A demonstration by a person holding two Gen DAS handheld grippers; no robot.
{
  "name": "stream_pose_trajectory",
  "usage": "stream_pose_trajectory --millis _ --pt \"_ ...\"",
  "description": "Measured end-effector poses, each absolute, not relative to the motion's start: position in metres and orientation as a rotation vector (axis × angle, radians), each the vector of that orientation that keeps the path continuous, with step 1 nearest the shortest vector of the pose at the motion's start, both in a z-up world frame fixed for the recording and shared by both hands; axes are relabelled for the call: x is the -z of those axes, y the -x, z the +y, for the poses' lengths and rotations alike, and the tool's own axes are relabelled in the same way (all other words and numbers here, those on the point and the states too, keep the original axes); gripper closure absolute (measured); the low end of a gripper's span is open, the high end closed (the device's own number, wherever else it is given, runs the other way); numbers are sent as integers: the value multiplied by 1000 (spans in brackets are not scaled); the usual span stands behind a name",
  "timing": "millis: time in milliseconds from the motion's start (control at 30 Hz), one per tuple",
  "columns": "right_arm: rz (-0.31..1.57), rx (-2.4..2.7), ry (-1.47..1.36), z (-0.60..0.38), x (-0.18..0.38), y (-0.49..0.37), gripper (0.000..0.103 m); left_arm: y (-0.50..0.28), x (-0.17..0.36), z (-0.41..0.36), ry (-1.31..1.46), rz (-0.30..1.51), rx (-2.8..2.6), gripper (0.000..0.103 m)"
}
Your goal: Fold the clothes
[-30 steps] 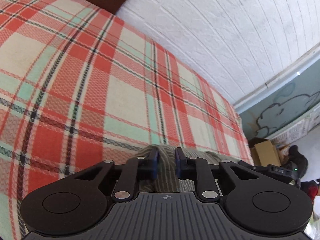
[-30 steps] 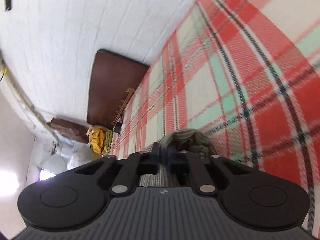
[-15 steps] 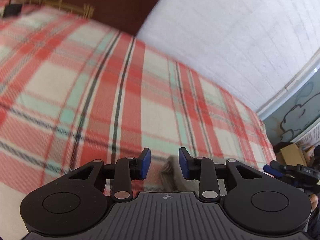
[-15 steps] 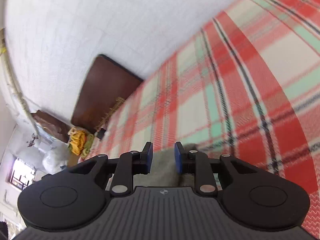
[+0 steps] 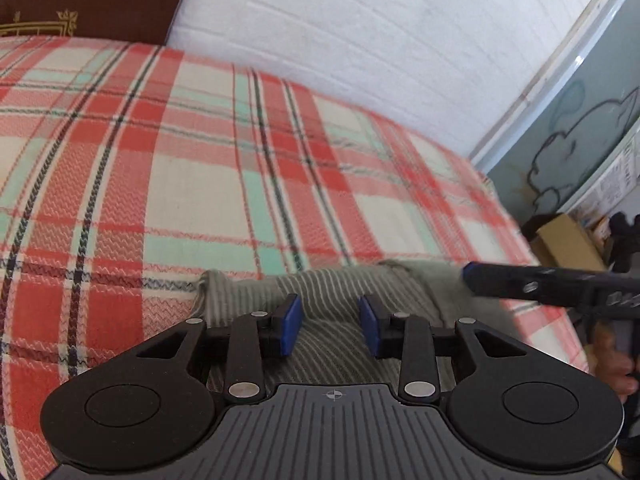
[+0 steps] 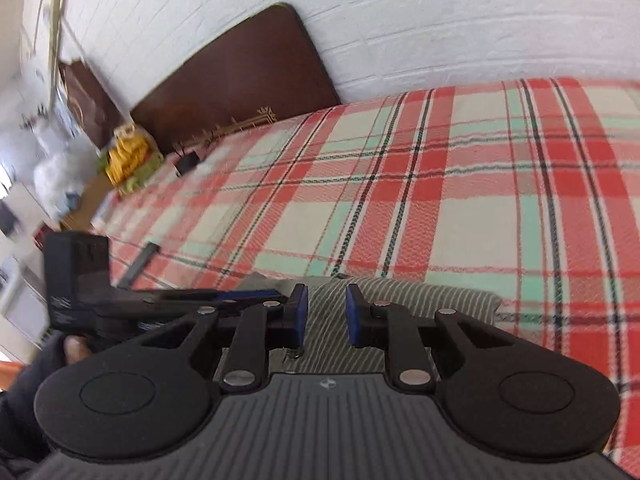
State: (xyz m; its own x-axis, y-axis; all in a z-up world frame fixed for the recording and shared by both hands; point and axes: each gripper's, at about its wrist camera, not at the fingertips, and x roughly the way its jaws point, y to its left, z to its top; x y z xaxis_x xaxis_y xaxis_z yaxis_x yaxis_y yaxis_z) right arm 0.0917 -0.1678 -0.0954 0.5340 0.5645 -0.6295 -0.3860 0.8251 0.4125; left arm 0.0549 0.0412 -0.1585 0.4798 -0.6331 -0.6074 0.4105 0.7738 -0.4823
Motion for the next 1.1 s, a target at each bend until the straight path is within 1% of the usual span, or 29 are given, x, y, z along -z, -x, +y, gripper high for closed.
stream_pose_trajectory --millis 100,167,233,333,433,667,733,800,867,967,1100 --pt "845 -558 -197 -161 89 -94 80 -46 151 39 300 848 704 44" --pt "852 -544 -168 -156 84 -96 79 -40 146 37 307 842 741 42" --pt "868 -534 -138 -149 84 -99 79 -34 141 35 315 835 779 42" --pt "901 -528 -88 -137 90 -101 79 -30 155 24 271 867 772 42" --pt "921 -502 -30 -127 96 -101 79 -26 159 22 247 850 777 41" --pt "933 -484 -13 -124 96 -103 79 -28 146 42 304 822 796 40" --pt "935 -480 -12 -124 95 -103 84 -30 144 49 301 809 766 40" --pt "936 -476 -12 -124 94 -104 96 -34 140 54 289 800 721 40" --pt "938 -472 -11 -124 93 -104 97 -41 133 52 251 793 674 40" --pt "940 -466 -10 -124 92 -105 98 -47 121 30 73 752 620 40" --pt "942 -459 -36 -127 92 -104 99 -56 123 0 -71 747 644 41"
